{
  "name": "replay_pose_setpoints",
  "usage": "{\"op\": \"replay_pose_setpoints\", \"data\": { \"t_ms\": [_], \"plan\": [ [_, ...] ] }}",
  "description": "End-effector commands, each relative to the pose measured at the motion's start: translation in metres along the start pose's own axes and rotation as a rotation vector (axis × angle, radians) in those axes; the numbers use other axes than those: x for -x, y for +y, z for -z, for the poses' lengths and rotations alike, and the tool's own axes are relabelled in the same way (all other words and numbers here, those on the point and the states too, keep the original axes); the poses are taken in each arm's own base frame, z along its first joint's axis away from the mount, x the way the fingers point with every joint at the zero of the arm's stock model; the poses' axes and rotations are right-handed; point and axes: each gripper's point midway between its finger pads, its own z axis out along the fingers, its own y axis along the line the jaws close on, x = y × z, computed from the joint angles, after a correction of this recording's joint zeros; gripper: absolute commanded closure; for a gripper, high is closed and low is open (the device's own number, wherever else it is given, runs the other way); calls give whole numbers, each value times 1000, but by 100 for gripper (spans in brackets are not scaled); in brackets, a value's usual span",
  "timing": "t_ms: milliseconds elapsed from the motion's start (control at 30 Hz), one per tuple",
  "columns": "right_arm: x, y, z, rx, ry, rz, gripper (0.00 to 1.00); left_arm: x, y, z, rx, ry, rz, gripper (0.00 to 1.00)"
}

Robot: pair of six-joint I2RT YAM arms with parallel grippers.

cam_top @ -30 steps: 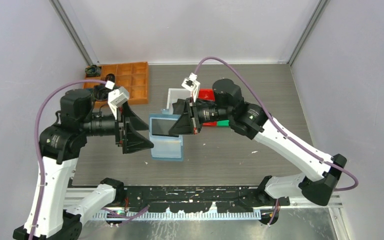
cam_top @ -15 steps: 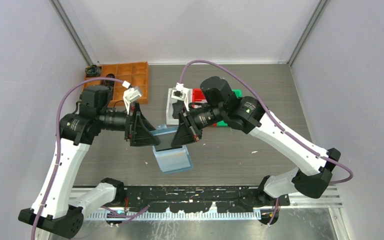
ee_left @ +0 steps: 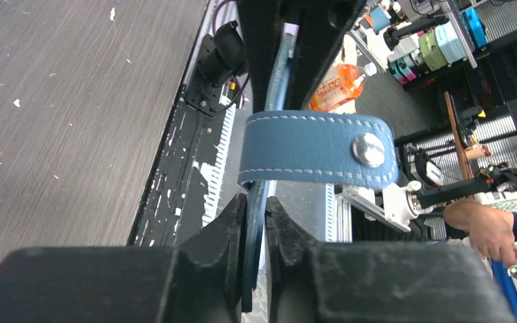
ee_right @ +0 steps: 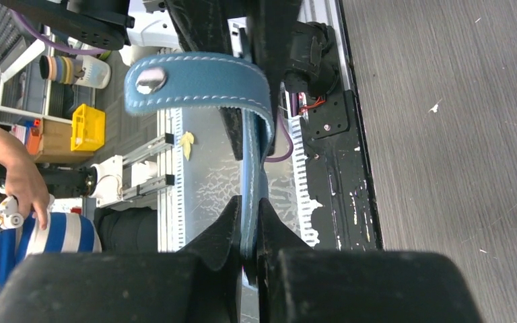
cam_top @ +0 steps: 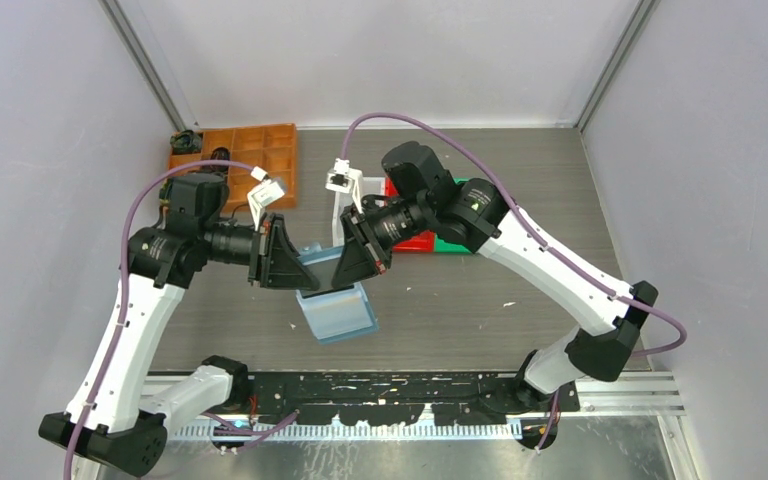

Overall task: Take the credit cards out of the card holder
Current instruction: Remove the credit card from the card holder.

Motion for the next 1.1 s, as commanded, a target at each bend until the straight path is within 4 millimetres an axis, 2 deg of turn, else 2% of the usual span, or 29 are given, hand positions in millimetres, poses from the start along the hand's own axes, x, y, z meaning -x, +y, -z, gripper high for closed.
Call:
{"op": "replay_pose_setpoints", "data": {
  "t_ms": [0, 33, 67, 200, 233, 267, 367, 500, 600, 833, 867, 900, 933, 967, 1000, 1067],
  "plan": [
    [24, 26, 7, 78, -61, 78, 93, 6, -10, 0, -51, -5, -12, 93],
    [27, 24, 6, 75, -79, 72, 84, 9, -10, 0, -49, -10, -8, 99],
    [32, 24, 6, 76, -109, 67, 76, 12, -10, 0, -43, -16, -7, 100],
    [54, 26, 16, 157, -322, 6, 54, 31, -18, 1, -27, -79, -51, 100],
    [51, 21, 17, 179, -369, -49, 52, 37, -19, 2, -14, -106, -55, 100],
    [56, 32, 28, 223, -443, -29, 52, 41, -20, 2, -5, -129, -57, 100],
    [57, 42, 41, 293, -575, -17, 51, 53, -24, 4, 22, -187, -55, 100],
    [54, 42, 52, 307, -668, -41, 56, 60, -26, 7, 53, -218, -69, 100],
    [49, 39, 54, 295, -688, -52, 57, 62, -26, 9, 70, -237, -81, 100],
    [36, 49, 55, 332, -638, -32, 52, 62, -29, 11, 84, -252, -93, 100],
    [35, 49, 55, 328, -634, -29, 56, 62, -30, 11, 83, -252, -90, 100],
    [34, 48, 54, 315, -625, -26, 65, 61, -30, 10, 78, -248, -87, 100],
    [34, 47, 53, 298, -611, -23, 74, 59, -31, 10, 69, -241, -83, 96],
    [33, 44, 51, 269, -584, -23, 86, 57, -30, 9, 61, -231, -73, 85],
    [36, 46, 52, 237, -558, -12, 92, 54, -30, 8, 51, -221, -66, 70],
    [32, 40, 49, 162, -469, -6, 99, 49, -28, 7, 41, -206, -60, 49]
  ]
}}
